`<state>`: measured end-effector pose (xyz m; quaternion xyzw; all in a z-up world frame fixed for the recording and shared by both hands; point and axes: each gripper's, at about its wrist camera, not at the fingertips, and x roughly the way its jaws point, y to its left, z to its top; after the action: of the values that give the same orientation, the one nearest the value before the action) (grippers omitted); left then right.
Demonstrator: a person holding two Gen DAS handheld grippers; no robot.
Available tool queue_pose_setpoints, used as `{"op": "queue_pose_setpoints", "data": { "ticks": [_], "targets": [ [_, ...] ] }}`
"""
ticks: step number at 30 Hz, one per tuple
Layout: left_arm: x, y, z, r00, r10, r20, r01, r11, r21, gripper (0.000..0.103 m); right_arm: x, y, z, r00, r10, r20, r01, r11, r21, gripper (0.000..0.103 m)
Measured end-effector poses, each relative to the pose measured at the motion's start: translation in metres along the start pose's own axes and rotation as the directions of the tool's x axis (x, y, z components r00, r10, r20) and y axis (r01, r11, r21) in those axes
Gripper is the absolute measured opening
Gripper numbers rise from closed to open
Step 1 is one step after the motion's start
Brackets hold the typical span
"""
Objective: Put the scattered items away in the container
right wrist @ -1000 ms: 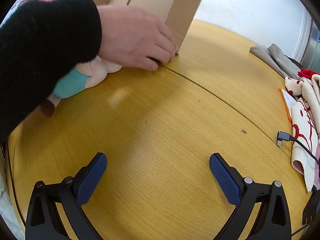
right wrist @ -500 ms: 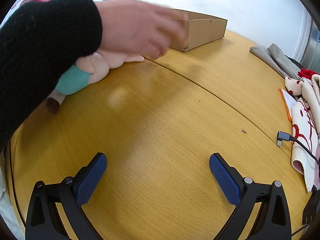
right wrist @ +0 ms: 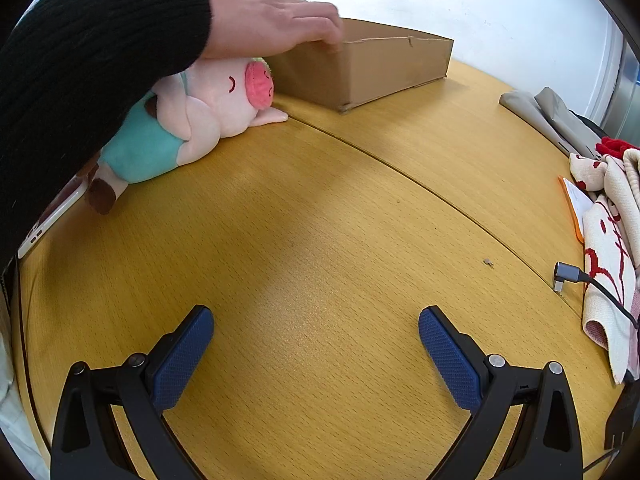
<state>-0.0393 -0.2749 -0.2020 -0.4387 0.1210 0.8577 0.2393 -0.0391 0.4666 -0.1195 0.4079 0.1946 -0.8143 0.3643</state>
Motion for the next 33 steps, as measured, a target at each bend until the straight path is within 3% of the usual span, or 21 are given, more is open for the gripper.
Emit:
{"op": "queue_pose_setpoints", "data": {
  "ticks": [33],
  "targets": [
    [0.0045, 0.0067, 0.004, 1.0, 0.0, 0.0, 0.0, 1.0, 0.0, 0.103, 0.0004, 0.0002, -0.0004, 1.0, -0.002, 0.0, 0.002, 1.0, 0.002, 0.103]
  ]
}}
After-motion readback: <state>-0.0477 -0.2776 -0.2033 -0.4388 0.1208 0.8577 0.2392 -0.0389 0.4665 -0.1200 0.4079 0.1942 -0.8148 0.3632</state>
